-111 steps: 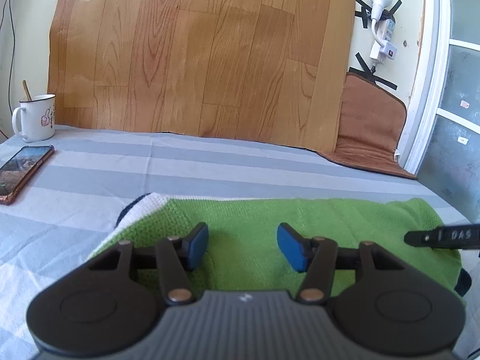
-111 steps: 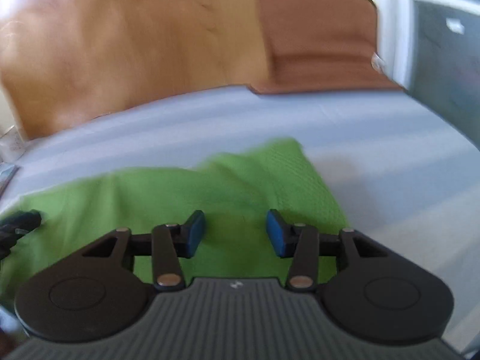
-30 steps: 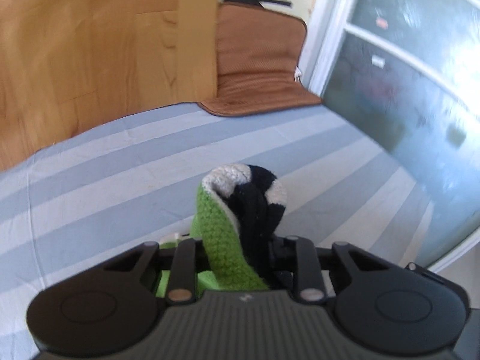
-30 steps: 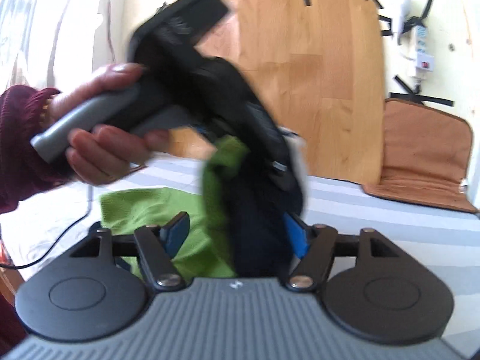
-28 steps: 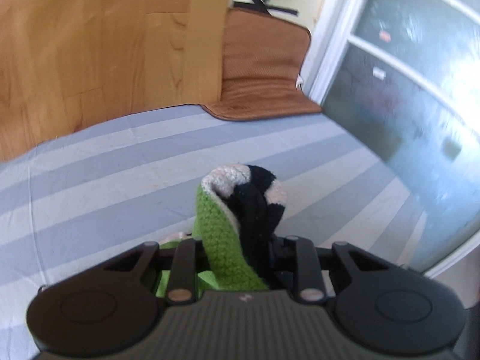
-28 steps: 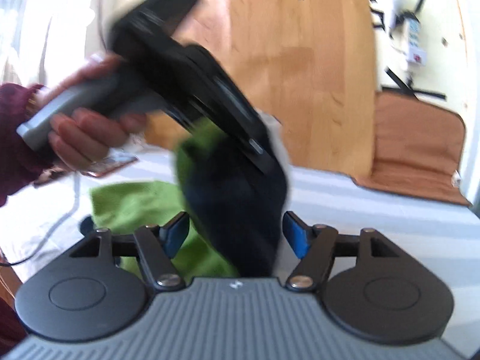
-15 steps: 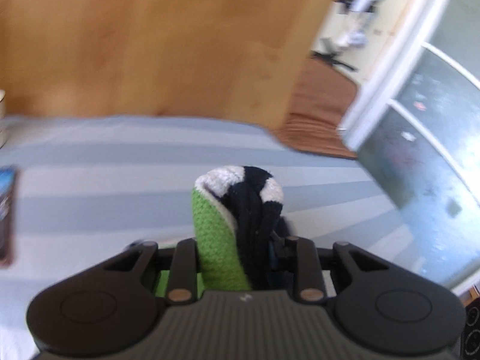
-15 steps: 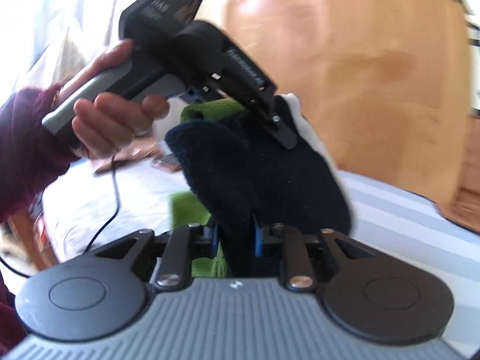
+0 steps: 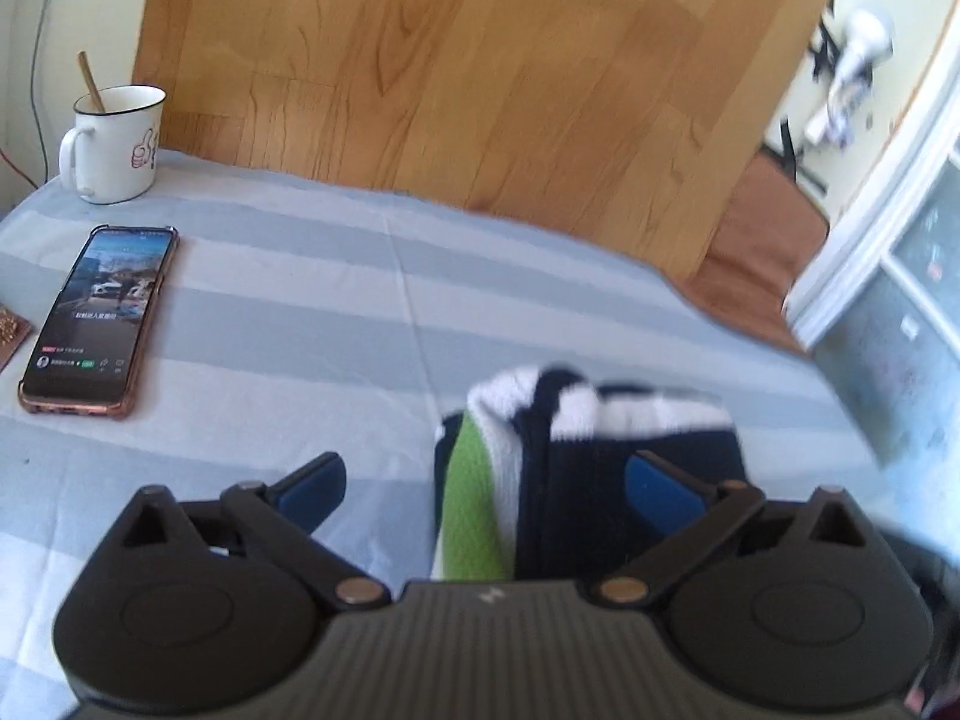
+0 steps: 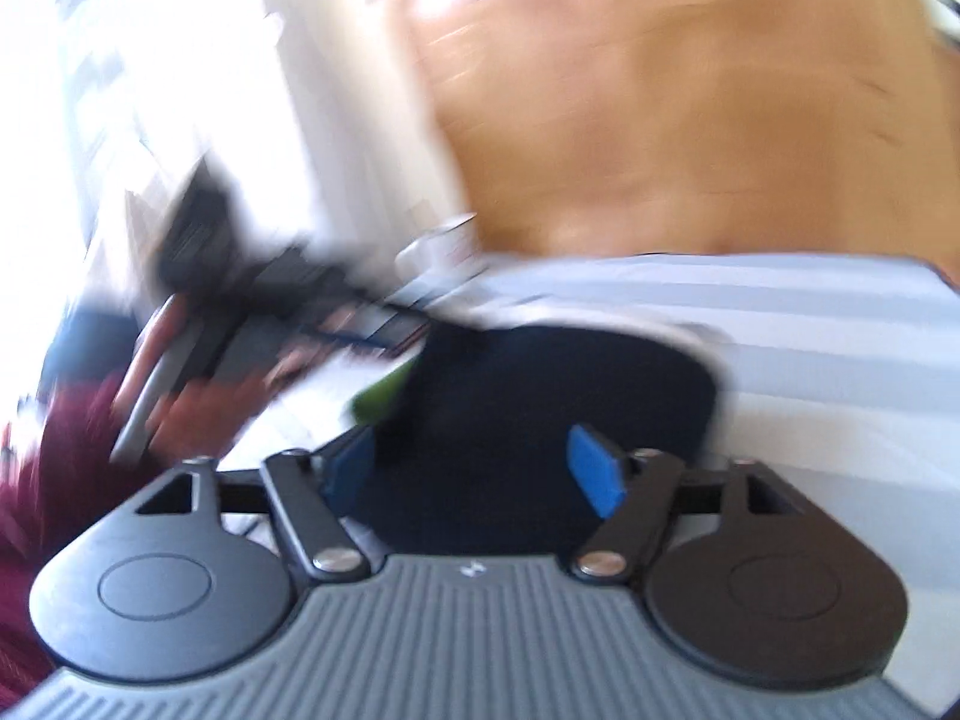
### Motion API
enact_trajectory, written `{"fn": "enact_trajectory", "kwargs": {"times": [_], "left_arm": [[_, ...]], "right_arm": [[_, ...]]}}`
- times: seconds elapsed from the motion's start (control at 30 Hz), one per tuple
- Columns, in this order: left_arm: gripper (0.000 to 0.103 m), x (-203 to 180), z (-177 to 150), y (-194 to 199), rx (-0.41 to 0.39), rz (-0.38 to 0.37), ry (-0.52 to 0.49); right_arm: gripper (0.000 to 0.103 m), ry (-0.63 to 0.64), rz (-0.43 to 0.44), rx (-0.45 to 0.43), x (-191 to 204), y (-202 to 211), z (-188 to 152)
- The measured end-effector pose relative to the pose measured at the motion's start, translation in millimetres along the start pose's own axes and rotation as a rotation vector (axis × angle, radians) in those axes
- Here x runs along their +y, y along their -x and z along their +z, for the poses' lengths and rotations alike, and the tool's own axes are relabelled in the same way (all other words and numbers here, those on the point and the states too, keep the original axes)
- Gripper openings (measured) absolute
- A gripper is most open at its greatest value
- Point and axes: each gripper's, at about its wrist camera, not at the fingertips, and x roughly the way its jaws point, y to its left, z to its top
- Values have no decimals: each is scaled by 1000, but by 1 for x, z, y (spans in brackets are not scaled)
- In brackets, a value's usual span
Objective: Fold small clothes
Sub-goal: 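Roll the sweater over with the left gripper while the right gripper presses it, then release the folded sweater bundle and open both grippers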
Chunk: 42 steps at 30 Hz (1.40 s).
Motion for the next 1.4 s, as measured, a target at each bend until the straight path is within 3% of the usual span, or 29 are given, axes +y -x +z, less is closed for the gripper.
{"fn": "enact_trajectory", "kwargs": {"times": [0.07,0.13,0.2,0.3,0.43,0.5,0.57,0.63,0.7,0.87,1.03,1.13,1.17,1.3,1.4], "left_arm": [[103,-11,-4,-11,66,21,-44],[103,-17,-13,-22,130,21,-78],[103,-17,-20,-32,182,-34,-63],[103,-12,-27,-45,247,-162,20],[97,-10,-36,-46,154,-196,59],[86,-10,-33,-49,134,-191,93],[82,-16,-22,-54,124,-174,105],[75,-25,-5,-59,102,-180,97],[66,-39,19,-68,65,-185,57],[66,-76,90,-127,-32,-188,-34],[66,-94,142,-219,-30,-135,-20],[68,-93,149,-264,6,-76,1],[75,-92,147,-271,2,-64,0],[91,-93,134,-272,-65,-31,-14],[91,-95,127,-257,-72,19,2]], "right_arm": [[86,-133,-46,-5,-26,1,0],[87,-257,-20,19,-48,-6,-5],[87,-347,16,63,-62,-17,-11],[87,-382,39,123,-66,-36,-19],[85,-316,111,152,-53,-57,-12],[75,-241,77,154,-47,-65,-7],[56,-218,83,146,-53,-64,3],[53,-183,78,107,-60,-61,16],[53,-100,16,33,-65,-60,33],[53,-71,-54,-99,-125,-72,89],[53,-151,-105,-76,-210,-115,126],[55,-190,-151,-28,-240,-138,127],[58,-198,-164,-24,-243,-141,125],[67,-135,-202,-18,-234,-137,121],[75,-147,-219,-42,-235,-131,120]]}}
